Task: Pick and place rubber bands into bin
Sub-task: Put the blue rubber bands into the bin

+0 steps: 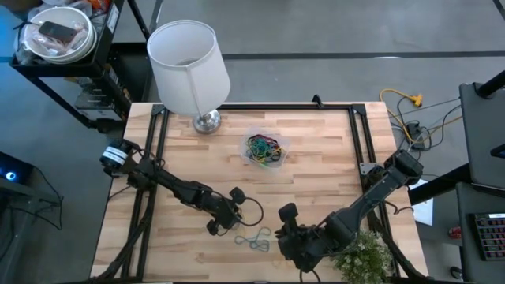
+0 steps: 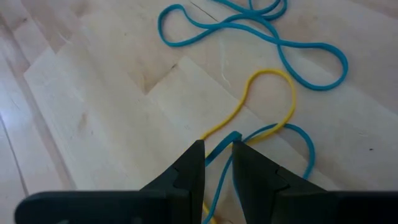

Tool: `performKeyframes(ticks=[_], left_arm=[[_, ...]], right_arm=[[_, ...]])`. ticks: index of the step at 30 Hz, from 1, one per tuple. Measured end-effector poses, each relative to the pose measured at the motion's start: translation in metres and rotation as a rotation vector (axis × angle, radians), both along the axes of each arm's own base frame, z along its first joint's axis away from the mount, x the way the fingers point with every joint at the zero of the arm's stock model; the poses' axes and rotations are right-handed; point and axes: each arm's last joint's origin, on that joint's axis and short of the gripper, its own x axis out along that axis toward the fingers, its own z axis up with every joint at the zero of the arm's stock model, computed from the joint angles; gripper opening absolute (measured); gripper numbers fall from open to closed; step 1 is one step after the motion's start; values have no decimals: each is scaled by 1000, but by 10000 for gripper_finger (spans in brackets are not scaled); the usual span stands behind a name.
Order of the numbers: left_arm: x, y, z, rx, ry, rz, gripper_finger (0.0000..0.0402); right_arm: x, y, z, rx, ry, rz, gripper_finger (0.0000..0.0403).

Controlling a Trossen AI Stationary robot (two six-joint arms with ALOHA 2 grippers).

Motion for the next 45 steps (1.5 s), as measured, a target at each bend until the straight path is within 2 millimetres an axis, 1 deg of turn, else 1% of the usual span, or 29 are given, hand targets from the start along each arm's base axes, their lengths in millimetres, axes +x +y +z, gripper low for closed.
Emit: performKeyframes(ticks=[22, 25, 30, 38, 41, 45], left_arm=[[0, 0, 0, -30, 13, -19, 64], [0, 1, 0, -30, 13, -16, 49], [0, 2, 0, -30, 13, -12, 8], [1, 4, 0, -3, 2, 21, 1], [3, 5, 5, 17, -24, 48, 1], [3, 6, 19, 28, -79, 80, 1]], right_arm=[[0, 0, 0, 1, -1, 0, 47], [0, 0, 0, 1, -1, 0, 47], [0, 0, 0, 1, -1, 0, 47], [0, 0, 0, 1, -1, 0, 47], [0, 0, 0, 1, -1, 0, 47], [0, 0, 0, 1, -1, 0, 47]])
